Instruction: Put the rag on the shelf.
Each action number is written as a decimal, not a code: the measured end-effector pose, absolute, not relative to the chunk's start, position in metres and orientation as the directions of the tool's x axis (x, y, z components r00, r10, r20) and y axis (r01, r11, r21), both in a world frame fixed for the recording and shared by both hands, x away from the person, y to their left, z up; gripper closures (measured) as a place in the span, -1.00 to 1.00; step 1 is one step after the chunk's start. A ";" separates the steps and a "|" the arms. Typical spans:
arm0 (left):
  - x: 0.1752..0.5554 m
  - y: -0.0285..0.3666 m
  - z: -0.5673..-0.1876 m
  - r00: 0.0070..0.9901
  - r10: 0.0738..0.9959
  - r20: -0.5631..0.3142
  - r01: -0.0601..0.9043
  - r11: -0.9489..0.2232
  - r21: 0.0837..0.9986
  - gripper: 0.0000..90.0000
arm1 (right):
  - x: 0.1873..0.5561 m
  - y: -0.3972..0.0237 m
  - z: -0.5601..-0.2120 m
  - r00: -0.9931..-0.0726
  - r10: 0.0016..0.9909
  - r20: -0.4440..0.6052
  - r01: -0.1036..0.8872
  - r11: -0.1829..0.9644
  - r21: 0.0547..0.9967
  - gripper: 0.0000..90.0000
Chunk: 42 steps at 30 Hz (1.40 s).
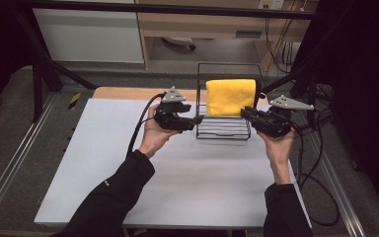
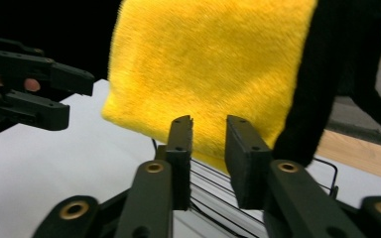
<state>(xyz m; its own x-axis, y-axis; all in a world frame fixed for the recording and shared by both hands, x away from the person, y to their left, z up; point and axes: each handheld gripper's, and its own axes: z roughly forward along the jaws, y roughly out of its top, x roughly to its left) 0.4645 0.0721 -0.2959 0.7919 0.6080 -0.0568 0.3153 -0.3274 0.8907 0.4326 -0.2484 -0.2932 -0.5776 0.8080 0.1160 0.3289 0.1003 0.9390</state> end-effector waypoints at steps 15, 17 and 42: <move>0.437 0.155 -0.317 0.736 0.675 -0.052 0.365 -0.330 0.871 -0.73 | 0.414 -0.236 -0.283 -0.625 0.769 0.132 0.324 0.101 0.941 -0.39; 0.432 0.169 -0.324 0.725 0.686 -0.060 0.377 -0.322 0.869 -0.76 | 0.413 -0.234 -0.287 -0.632 0.762 0.140 0.326 0.097 0.940 -0.53; 0.377 0.270 -0.416 0.630 0.773 -0.077 0.485 -0.314 0.816 -0.86 | 0.390 -0.242 -0.385 -0.636 0.744 0.205 0.439 0.130 0.889 -0.99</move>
<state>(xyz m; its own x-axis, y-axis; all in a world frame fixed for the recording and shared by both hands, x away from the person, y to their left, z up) 0.3769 0.2702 -0.4158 0.6302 0.7726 -0.0769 0.4851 -0.3144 0.8160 0.3895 -0.2424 -0.3847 -0.6362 0.7438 0.2051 0.4391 0.1304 0.8889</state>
